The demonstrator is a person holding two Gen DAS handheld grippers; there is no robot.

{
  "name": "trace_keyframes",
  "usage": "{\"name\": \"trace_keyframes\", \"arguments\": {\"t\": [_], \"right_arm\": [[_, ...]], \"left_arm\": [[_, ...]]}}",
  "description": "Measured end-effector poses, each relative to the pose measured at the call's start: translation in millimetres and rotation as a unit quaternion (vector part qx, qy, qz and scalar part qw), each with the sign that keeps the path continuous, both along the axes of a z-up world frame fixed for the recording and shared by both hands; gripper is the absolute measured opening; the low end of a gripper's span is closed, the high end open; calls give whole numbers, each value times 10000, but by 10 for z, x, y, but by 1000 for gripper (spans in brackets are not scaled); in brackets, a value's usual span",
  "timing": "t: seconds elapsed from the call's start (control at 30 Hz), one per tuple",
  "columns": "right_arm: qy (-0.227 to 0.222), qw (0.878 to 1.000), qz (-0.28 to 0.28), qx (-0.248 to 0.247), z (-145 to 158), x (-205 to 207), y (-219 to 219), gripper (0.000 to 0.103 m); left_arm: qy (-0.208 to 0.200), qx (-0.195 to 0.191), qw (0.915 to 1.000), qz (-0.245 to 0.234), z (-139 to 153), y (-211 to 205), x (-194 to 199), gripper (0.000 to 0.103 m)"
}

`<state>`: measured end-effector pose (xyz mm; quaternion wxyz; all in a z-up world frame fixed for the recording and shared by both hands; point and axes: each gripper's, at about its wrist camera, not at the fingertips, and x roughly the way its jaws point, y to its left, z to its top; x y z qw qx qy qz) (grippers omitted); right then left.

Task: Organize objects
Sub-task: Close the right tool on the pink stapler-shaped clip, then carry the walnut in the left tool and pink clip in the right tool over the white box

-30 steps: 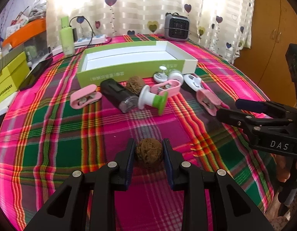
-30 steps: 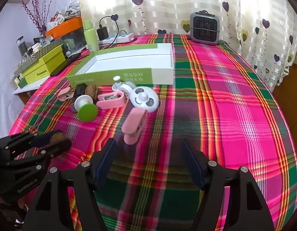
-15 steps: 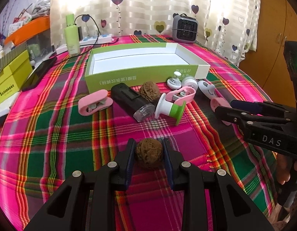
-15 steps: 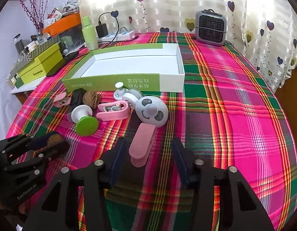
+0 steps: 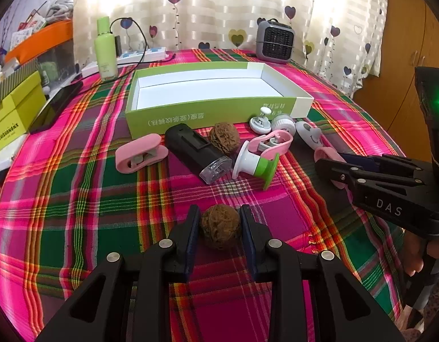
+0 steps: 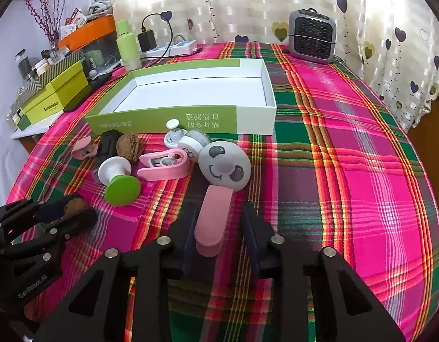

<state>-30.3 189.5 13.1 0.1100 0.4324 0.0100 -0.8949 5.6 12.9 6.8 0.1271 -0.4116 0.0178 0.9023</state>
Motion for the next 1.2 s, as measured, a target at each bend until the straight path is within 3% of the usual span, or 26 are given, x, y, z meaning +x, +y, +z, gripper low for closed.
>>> {"name": "trace_keyframes", "arguments": {"t": [0.2,1.2], "right_arm": [[24,10000,-40,30,-2,-6,7,19],[44,9988,425,-252,80,135,-175,19]], "left_arm": [[-6,67,10000,-23,-10,-15,2,28],[74,60,9999,99,73,-29,0,26]]}}
